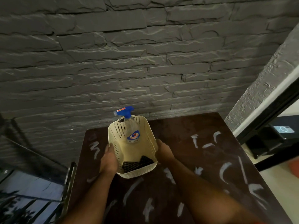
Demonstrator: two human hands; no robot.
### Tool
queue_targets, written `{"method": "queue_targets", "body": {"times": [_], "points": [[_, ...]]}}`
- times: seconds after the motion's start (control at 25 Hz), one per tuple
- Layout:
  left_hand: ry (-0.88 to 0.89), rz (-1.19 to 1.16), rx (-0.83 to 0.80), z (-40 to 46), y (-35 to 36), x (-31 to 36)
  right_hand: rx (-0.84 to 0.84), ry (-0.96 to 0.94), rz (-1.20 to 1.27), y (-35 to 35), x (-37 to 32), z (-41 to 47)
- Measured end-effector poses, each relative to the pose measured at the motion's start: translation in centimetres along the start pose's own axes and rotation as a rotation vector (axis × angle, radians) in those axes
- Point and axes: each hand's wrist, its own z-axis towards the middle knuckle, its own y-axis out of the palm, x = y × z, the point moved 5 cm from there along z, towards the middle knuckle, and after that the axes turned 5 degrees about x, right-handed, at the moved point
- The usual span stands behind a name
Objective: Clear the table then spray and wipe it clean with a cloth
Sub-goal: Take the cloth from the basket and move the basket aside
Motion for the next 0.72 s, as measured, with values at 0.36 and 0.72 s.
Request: {"method": "queue_targets", "body": {"times": [0.36,0.72], "points": [[0.186,-0.087,0.024,-4.2,2.5,13.4,0.173,0.045,0.018,-10.6,8.8,-4.0],[0.292,-0.058,-0.006,-14.0,10.9,28.2,0.254,0.189,0.193,-23.4,22.6,-10.8]]}}
